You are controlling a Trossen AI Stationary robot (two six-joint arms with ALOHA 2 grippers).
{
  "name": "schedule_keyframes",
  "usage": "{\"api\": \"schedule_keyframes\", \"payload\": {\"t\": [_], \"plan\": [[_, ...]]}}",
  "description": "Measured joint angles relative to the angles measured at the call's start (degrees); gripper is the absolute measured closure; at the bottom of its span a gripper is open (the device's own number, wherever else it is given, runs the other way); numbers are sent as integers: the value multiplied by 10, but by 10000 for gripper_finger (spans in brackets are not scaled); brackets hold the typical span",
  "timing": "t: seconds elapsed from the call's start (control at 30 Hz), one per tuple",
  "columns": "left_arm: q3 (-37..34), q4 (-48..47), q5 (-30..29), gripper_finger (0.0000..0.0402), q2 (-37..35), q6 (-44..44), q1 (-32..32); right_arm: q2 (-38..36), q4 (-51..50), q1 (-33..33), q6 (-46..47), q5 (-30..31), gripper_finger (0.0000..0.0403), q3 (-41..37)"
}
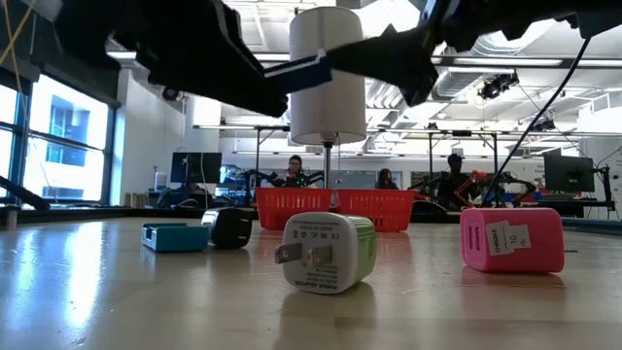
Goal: Pick & Place Office items
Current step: Put the dark blue digital clock into the right red bin
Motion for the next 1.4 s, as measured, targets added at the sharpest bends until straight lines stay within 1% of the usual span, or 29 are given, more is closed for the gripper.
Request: {"api": "schedule_keyframes", "payload": {"t": [0.07,0.13,0.23,0.3,0.37,0.47,0.6,0.73,0.87,1.03,1.4], "plan": [[0,-2,57,251,-15,-30,10,0,12,7,-33,-3,90,0],[0,-2,104,251,-27,-56,21,0,16,13,-68,8,80,0],[0,-4,157,251,-36,-88,33,0,16,27,-134,40,75,0],[0,-4,181,251,-38,-102,41,0,14,37,-184,61,74,0],[0,-5,196,251,-38,-104,47,0,10,45,-214,93,74,0],[0,-5,201,251,-38,-110,51,0,3,51,-216,128,74,0],[0,4,203,251,-38,-130,57,0,-3,49,-212,125,74,0],[0,33,232,251,-38,-137,66,0,-21,45,-187,121,74,0],[0,48,239,251,-38,-138,73,0,-21,45,-188,122,77,0],[0,52,240,251,-38,-138,79,0,-21,45,-188,121,111,0],[0,58,243,252,-38,-137,78,0,-21,36,-185,81,231,0]]}}
